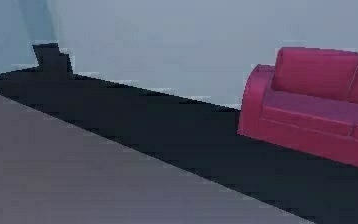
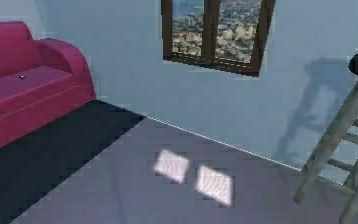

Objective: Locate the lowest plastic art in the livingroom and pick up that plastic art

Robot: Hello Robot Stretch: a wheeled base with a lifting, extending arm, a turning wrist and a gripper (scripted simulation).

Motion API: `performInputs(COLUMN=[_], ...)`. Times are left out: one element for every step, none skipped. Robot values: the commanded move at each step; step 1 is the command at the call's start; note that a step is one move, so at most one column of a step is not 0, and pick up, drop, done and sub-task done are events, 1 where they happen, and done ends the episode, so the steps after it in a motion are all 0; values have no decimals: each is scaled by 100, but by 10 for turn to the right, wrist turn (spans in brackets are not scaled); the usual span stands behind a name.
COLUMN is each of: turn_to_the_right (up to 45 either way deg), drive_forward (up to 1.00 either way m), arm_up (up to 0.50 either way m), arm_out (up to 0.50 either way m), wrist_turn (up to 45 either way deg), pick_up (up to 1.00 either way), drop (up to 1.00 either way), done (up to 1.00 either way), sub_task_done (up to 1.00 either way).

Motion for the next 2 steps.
performInputs(turn_to_the_right=[-330,0], drive_forward=[0,100], arm_up=[0,0], arm_out=[0,0], wrist_turn=[0,0], pick_up=[0,0], drop=[0,0], done=[0,0], sub_task_done=[0,0])
